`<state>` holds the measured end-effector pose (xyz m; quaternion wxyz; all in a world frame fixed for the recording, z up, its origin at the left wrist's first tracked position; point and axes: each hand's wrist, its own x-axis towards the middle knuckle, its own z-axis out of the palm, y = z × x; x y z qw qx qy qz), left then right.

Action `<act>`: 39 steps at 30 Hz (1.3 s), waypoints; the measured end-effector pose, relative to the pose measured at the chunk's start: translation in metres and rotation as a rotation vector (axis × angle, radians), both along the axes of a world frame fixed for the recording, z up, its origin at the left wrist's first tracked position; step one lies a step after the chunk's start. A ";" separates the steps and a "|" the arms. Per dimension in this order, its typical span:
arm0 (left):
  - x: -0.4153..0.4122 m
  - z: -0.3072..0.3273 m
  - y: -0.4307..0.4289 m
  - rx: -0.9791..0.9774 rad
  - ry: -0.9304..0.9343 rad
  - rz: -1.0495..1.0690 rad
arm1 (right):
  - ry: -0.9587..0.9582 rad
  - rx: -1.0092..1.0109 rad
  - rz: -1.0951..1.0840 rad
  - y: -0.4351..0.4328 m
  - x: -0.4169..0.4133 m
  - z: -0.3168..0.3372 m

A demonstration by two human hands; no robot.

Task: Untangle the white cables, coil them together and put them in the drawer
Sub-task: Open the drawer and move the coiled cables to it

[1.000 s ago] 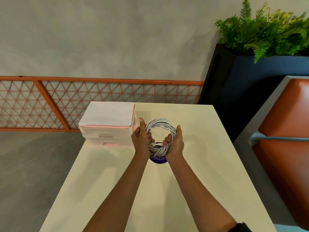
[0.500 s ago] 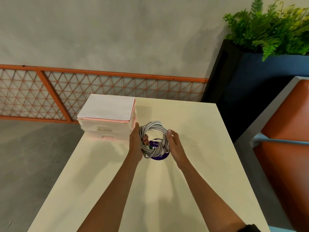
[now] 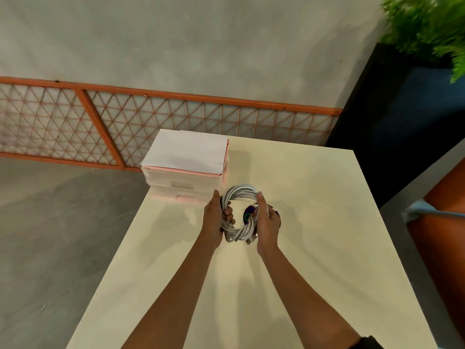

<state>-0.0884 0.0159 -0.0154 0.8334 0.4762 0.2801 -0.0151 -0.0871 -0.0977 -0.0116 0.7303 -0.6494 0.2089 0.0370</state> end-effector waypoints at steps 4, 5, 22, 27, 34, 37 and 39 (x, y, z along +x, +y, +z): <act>0.000 -0.022 0.025 0.072 -0.010 -0.090 | 0.035 -0.014 -0.026 0.013 0.000 -0.015; 0.000 -0.028 0.029 0.077 0.007 -0.128 | 0.035 -0.032 -0.036 0.014 -0.001 -0.021; -0.005 -0.131 0.011 0.713 0.143 -0.447 | 0.280 -0.540 -0.043 -0.017 0.003 -0.096; -0.004 -0.134 0.014 0.745 0.165 -0.428 | 0.354 -0.675 -0.042 -0.019 0.008 -0.096; 0.003 -0.090 0.051 0.811 0.172 -0.261 | 0.019 -0.862 -0.074 0.005 0.029 -0.054; 0.012 -0.077 0.090 0.842 0.182 -0.100 | -0.146 -0.678 0.031 0.033 0.041 -0.046; 0.017 -0.071 0.115 0.861 0.195 -0.020 | -0.160 -0.638 0.079 0.052 0.045 -0.043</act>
